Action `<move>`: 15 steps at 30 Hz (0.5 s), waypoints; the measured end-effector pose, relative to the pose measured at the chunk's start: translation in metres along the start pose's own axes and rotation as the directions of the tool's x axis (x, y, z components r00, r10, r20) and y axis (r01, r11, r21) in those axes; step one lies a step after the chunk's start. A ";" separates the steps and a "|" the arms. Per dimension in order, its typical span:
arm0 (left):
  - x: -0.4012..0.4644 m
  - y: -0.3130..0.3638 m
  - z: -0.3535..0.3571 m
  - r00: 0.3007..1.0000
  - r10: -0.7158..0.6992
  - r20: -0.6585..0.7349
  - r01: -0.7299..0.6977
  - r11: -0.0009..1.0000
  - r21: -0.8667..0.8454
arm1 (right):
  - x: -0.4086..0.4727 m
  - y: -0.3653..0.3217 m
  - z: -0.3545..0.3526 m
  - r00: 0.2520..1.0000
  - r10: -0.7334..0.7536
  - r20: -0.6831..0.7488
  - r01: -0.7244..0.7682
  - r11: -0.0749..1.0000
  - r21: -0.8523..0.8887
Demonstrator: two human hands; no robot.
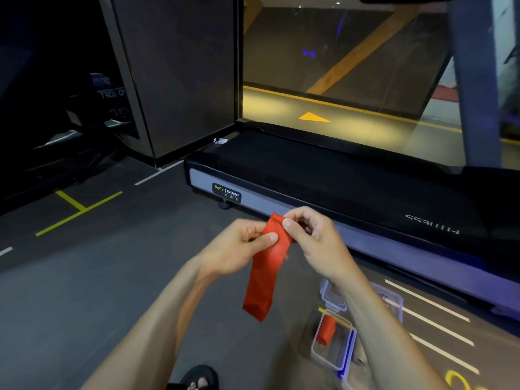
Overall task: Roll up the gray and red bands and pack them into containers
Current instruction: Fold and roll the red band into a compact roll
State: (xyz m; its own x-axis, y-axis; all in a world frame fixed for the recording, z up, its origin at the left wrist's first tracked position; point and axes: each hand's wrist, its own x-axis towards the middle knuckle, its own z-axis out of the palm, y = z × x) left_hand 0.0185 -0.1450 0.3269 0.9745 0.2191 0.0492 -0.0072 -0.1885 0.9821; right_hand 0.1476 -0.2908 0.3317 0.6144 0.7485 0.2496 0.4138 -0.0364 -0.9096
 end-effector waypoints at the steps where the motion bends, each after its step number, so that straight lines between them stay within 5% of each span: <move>1: 0.000 0.000 0.000 1.000 -0.004 0.004 0.004 1.000 0.004 | 0.000 0.000 0.000 1.000 0.006 -0.002 -0.006 1.000 0.000; 15: 0.000 0.006 0.002 0.997 -0.062 -0.047 0.064 0.997 0.031 | -0.003 -0.005 0.002 0.997 -0.004 -0.079 0.004 1.000 -0.006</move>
State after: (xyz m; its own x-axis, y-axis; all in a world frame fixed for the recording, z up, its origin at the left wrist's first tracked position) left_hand 0.0188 -0.1478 0.3330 0.9614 0.2752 -0.0038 0.0620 -0.2032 0.9772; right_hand 0.1429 -0.2914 0.3346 0.6637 0.6941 0.2787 0.4200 -0.0375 -0.9068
